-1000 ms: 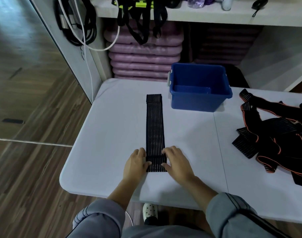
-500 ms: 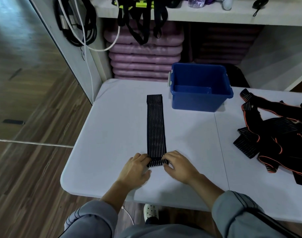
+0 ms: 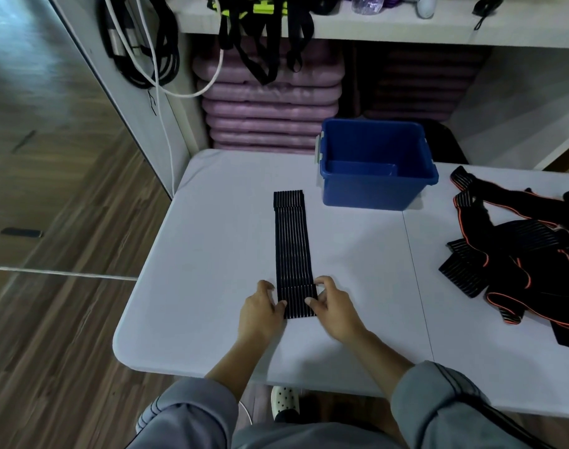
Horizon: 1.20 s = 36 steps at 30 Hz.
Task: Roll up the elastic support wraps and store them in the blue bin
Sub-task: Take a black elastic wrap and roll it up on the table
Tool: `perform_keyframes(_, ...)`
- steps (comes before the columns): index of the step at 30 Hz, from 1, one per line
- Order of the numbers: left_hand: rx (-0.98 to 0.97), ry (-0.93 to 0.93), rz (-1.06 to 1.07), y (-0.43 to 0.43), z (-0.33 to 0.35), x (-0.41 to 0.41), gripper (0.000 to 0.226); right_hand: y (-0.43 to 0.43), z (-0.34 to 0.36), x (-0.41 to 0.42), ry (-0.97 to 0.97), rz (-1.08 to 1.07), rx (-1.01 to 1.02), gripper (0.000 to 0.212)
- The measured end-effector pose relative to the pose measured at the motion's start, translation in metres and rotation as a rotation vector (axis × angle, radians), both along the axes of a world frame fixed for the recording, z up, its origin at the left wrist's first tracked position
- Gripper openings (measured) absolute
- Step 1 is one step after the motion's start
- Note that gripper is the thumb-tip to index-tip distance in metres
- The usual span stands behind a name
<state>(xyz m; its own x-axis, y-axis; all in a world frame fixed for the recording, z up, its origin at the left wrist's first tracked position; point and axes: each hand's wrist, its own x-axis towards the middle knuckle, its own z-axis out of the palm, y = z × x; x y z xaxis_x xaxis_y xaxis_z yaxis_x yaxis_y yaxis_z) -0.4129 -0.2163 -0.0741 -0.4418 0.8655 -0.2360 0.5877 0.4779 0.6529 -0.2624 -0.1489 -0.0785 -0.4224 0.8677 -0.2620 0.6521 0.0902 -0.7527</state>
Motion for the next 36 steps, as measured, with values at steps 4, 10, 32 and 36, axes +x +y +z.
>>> perform_keyframes(4,0.131,0.274,-0.246,-0.004,-0.006,-0.008,0.038,-0.002,0.0,0.009,-0.051,0.156,0.33,0.037)
perform_keyframes(10,0.095,0.378,-0.576,-0.007,-0.012,-0.023,0.058,0.01,-0.004,0.021,-0.14,0.482,0.432,0.052)
perform_keyframes(32,0.02,0.14,-0.145,0.007,0.001,-0.01,0.031,0.005,0.002,0.005,-0.061,0.135,0.265,0.03)
perform_keyframes(36,0.214,0.265,-0.383,0.006,-0.004,-0.02,0.027,0.014,-0.001,0.015,-0.032,0.339,0.402,0.022)
